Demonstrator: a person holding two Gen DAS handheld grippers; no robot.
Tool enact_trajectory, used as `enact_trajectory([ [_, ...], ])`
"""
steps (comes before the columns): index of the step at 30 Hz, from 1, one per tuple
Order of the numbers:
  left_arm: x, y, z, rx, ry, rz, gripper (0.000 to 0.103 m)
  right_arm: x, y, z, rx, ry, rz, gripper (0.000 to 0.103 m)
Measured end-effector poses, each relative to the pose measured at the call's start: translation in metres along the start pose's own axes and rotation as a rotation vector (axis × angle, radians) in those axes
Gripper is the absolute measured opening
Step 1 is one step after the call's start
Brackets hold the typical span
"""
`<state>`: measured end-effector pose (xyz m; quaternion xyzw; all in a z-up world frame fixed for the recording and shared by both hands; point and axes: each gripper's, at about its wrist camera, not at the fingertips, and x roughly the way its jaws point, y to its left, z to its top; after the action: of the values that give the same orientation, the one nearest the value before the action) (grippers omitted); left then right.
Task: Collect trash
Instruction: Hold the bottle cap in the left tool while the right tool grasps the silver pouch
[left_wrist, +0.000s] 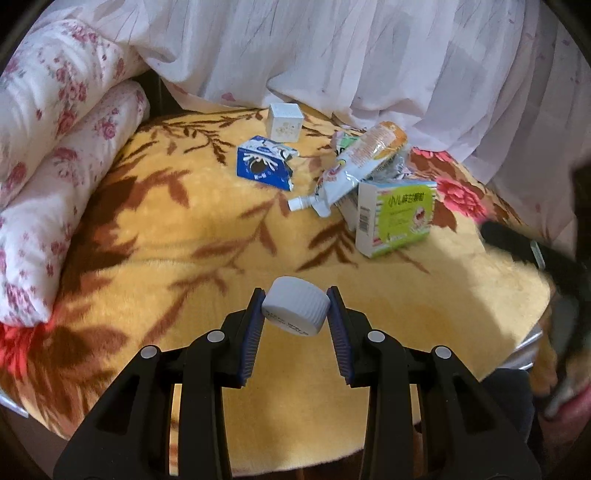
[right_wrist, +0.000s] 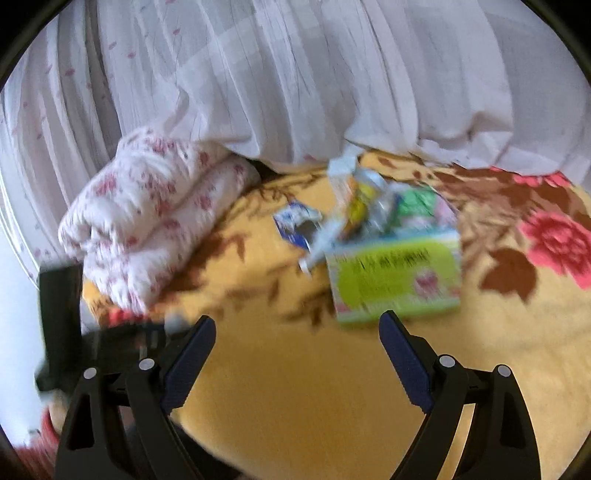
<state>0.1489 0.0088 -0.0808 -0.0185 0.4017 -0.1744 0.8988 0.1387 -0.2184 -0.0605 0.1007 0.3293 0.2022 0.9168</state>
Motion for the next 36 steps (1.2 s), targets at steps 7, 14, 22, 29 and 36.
enact_trajectory([
  [7, -0.005, 0.008, -0.013, -0.018, 0.003, -0.019, 0.034, 0.063, -0.013, 0.046, 0.086, 0.015, 0.022, 0.088],
  [14, -0.005, 0.022, -0.016, -0.048, 0.002, -0.039, 0.034, 0.108, -0.028, 0.065, 0.153, 0.050, -0.007, 0.088],
  [22, -0.001, 0.029, -0.017, -0.063, 0.008, -0.051, 0.034, 0.139, -0.039, 0.079, 0.177, 0.065, -0.066, 0.060],
  [29, -0.001, 0.029, -0.019, -0.067, 0.010, -0.051, 0.034, 0.139, -0.041, 0.076, 0.192, 0.081, -0.066, 0.041],
  [36, -0.013, 0.024, -0.021, -0.060, -0.008, -0.048, 0.034, 0.106, -0.028, 0.073, 0.154, 0.041, -0.058, 0.036],
])
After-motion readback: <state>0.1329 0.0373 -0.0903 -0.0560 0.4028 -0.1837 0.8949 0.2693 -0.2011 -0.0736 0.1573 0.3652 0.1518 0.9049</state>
